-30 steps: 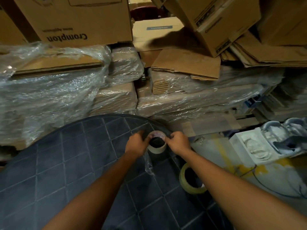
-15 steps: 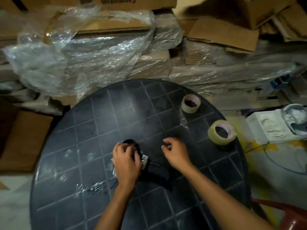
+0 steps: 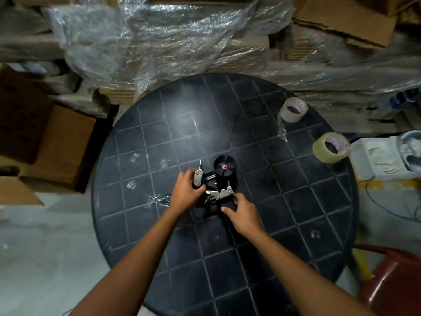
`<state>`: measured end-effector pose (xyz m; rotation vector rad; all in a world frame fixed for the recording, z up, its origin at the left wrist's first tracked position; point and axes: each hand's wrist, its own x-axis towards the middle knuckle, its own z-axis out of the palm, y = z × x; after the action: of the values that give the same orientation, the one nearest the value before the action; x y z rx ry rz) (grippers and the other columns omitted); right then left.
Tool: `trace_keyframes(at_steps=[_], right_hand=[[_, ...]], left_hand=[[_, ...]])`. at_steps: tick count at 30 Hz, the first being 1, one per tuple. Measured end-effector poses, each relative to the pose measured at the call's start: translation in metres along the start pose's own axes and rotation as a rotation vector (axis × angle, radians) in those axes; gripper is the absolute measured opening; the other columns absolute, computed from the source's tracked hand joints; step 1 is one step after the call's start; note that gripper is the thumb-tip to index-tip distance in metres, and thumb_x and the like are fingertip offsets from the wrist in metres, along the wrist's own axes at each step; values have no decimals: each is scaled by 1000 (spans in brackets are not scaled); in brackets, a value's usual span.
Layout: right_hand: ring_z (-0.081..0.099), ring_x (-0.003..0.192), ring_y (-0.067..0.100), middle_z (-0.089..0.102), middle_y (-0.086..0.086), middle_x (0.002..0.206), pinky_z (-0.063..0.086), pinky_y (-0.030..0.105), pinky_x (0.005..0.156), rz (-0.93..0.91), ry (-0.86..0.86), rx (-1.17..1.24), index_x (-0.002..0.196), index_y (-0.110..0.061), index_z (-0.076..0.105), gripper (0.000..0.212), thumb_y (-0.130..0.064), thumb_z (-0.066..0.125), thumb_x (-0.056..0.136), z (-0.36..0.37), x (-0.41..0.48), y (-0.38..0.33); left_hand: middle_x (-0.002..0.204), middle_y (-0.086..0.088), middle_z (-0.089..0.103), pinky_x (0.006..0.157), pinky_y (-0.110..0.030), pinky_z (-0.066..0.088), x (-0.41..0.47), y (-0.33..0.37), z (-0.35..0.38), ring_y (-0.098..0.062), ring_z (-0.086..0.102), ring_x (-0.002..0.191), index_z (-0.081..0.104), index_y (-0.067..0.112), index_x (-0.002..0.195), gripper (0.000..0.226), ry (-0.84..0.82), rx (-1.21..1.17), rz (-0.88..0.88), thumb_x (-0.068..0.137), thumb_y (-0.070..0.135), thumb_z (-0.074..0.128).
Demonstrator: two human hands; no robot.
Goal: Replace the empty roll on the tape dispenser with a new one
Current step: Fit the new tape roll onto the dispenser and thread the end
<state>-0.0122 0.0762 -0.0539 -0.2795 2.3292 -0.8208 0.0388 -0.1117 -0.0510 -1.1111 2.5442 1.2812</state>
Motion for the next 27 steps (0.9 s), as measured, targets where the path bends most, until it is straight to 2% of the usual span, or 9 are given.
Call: trace_keyframes(at_steps=[5,8,10,13,17,18,21,23,27], right_hand=[[63,116,29,68,15,123,50,34,96,22,9,42,128,-10,57,57,-31,79,80,5,-4,-1],[66,111,23,71,10,117,49,27,92,8,-19,69,126,-13,61,50,-30,77,82,-4,2,4],[69,102,21,73,7,111,48,23,87,-4,0,95,123,-14,64,43,-27,75,84,-19,9,7],[70,89,19,74,8,107,52,25,87,-6,113,177,121,-11,65,36,-19,72,86,-57,24,12],[64,80,12,74,7,102,42,3,70,-18,323,243,115,-9,68,29,-13,71,86,-132,47,25],[63,80,10,74,6,101,41,3,70,-21,367,249,113,-10,69,27,-13,70,86,-152,52,30],[62,84,9,73,3,100,43,15,81,-7,459,256,112,-11,69,24,-14,69,88,-207,68,48],[62,84,11,72,1,99,43,17,82,23,508,250,111,-11,69,23,-14,68,88,-238,78,63],[67,99,24,73,7,108,50,35,95,79,603,218,109,-13,70,23,-15,68,86,-281,103,99]], left_hand=[[120,-12,57,88,-25,38,4,-12,-5,-25,54,110,50,20,131,59,-56,71,93,76,26,71],[122,-17,51,101,-38,39,5,0,1,-34,46,118,48,14,136,63,56,142,130,80,31,70],[122,-17,50,102,-45,40,4,21,8,-36,44,115,51,12,132,59,181,190,226,80,38,61],[118,-16,52,99,-45,42,9,66,30,-36,47,111,57,12,123,54,232,150,349,80,43,49],[117,-16,53,100,-42,41,30,139,71,-36,48,111,59,11,121,44,149,91,454,83,33,55],[118,-16,53,99,-41,40,36,158,83,-36,48,112,58,10,121,43,122,84,480,84,31,56],[120,-18,54,97,-33,36,58,213,119,-33,49,113,58,8,122,42,11,25,507,85,28,57],[117,-16,60,93,-31,40,73,242,145,-29,55,109,61,8,119,38,-18,-50,485,85,27,58],[106,-10,67,89,-46,54,97,284,188,-26,64,98,62,9,113,24,-102,-348,245,90,17,60]])
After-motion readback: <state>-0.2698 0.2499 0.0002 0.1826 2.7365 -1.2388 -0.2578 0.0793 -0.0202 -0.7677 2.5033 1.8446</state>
